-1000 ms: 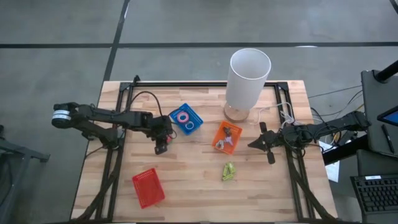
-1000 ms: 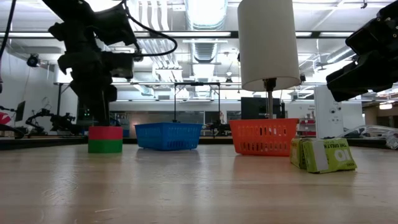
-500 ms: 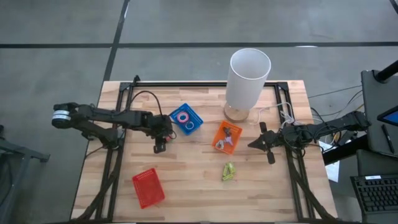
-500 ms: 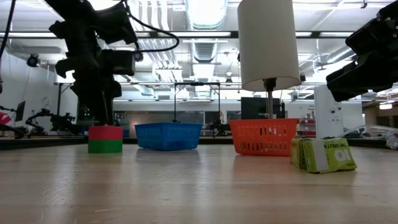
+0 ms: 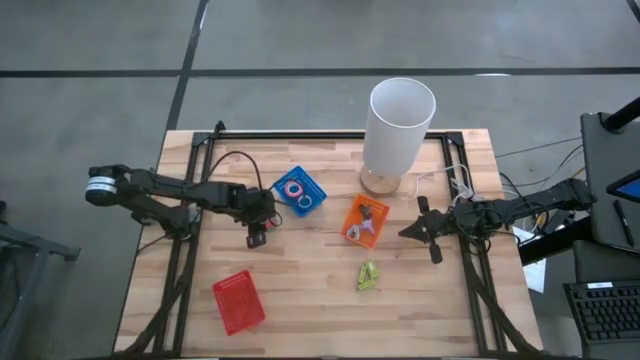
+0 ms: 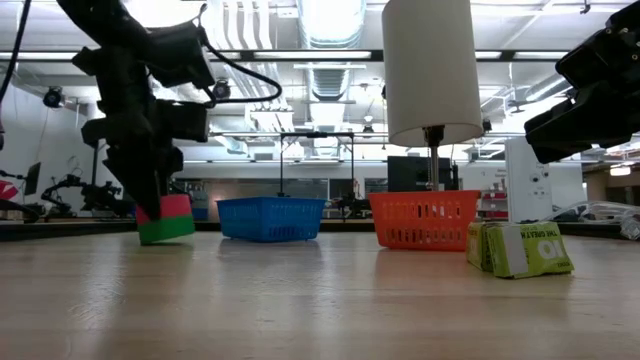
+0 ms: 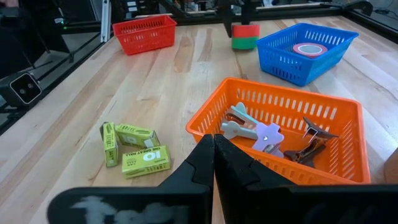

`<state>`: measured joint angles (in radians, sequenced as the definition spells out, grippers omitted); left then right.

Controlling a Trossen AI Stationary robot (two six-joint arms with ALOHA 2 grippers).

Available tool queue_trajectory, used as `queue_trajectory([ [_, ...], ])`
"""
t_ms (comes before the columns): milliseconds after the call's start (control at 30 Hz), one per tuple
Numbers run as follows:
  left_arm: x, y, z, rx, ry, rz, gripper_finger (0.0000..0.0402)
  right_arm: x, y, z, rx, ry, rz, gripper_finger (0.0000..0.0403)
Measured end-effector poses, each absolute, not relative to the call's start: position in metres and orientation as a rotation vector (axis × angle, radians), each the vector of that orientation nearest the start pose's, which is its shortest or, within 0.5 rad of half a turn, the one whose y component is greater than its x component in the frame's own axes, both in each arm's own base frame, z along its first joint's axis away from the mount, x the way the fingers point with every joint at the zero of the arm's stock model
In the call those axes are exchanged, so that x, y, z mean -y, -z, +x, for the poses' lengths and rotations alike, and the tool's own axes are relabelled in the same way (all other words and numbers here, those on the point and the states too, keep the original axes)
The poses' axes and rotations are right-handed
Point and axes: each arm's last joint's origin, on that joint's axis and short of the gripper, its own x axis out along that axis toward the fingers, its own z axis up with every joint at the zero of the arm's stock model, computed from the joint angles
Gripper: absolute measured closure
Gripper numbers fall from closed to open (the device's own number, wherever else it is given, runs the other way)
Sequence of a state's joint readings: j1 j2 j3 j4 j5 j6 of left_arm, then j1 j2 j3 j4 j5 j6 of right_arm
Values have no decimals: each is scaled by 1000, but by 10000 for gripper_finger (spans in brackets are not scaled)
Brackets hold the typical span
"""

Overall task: Pick and place Stapler, Stapler remover, tape
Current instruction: Put the orange tape into the blue basket

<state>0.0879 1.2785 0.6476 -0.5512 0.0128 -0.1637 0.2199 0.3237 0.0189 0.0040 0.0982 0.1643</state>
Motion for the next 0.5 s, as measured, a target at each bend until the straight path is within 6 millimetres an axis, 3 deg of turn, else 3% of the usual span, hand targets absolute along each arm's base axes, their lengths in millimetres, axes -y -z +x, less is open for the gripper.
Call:
queue_trajectory([
  [133, -18, -173, 214, -1166, -162, -206, 282, -22, -143, 112, -306, -96, 115, 394],
  [300, -19, -178, 216, -1169, -155, -200, 359, -22, -143, 112, -306, -96, 115, 394],
  [500, -19, -190, 219, -1188, -151, -200, 361, -22, -143, 112, -306, -96, 115, 394],
])
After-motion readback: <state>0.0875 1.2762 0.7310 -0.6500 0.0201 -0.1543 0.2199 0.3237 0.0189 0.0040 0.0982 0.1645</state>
